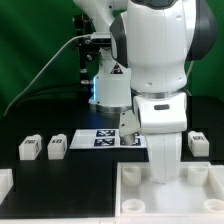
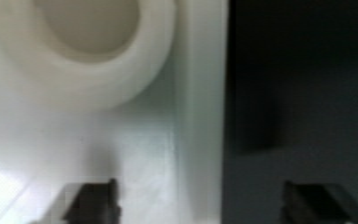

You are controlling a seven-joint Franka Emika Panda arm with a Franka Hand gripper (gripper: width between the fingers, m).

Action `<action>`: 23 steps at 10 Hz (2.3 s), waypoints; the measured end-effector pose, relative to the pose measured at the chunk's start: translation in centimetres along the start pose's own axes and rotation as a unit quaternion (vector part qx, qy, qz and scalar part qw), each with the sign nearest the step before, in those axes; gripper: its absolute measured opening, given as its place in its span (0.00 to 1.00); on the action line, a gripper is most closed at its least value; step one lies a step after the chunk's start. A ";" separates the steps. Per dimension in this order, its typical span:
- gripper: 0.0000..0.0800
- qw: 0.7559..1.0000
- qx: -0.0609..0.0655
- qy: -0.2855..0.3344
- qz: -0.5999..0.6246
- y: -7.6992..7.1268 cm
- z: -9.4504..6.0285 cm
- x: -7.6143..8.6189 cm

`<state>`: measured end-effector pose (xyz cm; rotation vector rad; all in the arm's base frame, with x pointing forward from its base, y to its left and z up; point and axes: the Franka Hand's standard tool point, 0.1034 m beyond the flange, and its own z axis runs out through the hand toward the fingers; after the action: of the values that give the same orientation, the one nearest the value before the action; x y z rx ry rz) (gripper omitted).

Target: Assemble one leg

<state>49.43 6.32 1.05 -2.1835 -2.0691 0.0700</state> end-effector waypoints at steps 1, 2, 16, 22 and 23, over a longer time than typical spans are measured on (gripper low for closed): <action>0.70 1.000 0.000 0.000 0.000 0.0 0.0 0.0; 0.79 1.000 0.000 0.000 0.000 0.0 0.1 0.0; 0.81 0.930 -0.020 0.007 0.366 -3.9 -4.6 5.6; 0.81 0.774 -0.006 0.026 0.632 -4.7 -4.4 9.1; 0.81 0.763 0.007 0.019 0.646 -5.3 -3.6 9.3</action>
Offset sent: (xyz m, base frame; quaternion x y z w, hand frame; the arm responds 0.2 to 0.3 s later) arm 0.0000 0.0000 0.0000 0.0000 0.0000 0.0000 1.0000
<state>45.13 15.59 5.83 -3.0263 -0.1666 0.1574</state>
